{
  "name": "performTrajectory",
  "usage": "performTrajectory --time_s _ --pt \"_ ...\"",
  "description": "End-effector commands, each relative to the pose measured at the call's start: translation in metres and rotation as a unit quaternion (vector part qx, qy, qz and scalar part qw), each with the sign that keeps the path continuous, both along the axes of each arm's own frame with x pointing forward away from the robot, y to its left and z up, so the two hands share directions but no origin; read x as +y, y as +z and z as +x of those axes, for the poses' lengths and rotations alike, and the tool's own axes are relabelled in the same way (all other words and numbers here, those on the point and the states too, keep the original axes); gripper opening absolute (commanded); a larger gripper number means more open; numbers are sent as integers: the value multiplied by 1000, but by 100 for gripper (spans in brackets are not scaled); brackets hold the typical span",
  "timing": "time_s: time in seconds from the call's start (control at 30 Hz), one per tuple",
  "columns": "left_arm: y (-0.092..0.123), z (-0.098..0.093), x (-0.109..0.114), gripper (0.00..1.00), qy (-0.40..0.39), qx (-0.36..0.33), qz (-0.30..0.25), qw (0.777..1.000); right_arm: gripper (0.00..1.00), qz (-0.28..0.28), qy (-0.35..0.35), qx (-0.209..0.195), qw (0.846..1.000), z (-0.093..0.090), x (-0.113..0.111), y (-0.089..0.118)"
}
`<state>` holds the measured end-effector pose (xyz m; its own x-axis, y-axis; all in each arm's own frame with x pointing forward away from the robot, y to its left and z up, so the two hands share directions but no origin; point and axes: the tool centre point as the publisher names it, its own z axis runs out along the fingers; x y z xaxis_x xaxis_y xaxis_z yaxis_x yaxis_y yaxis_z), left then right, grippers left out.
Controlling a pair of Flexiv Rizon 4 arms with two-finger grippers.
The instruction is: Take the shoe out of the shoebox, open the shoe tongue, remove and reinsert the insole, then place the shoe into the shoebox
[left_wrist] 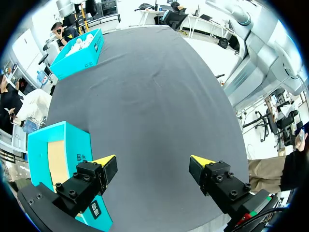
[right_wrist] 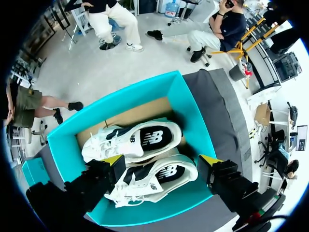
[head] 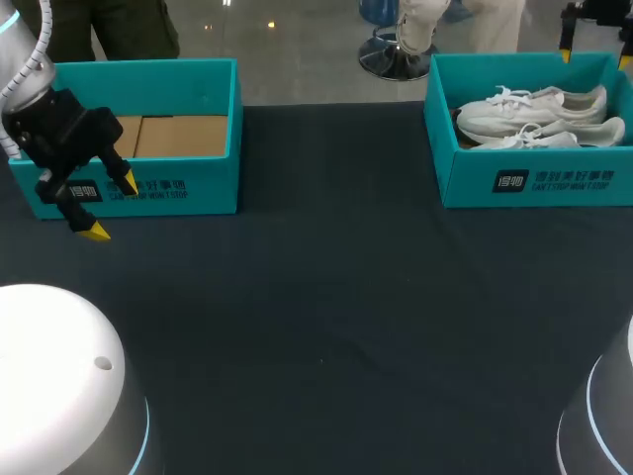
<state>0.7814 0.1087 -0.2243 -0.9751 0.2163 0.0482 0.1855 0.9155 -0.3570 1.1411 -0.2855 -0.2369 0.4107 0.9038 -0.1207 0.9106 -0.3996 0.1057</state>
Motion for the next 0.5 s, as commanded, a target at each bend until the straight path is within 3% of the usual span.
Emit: performTrajectory --time_s 0.03,0.23,0.33,0.5 --pt "0 -1 1 100 0 0 1 1000 100 -8 14 -34 999 -33 22 21" --pt "0 -1 1 100 0 0 1 1000 100 -7 28 -23 999 -36 30 23" --pt "-4 21 -3 100 145 7 87 986 100 -7 28 -23 999 -36 30 23" --pt "0 62 2 100 314 4 113 943 100 -7 28 -23 999 -36 30 23"
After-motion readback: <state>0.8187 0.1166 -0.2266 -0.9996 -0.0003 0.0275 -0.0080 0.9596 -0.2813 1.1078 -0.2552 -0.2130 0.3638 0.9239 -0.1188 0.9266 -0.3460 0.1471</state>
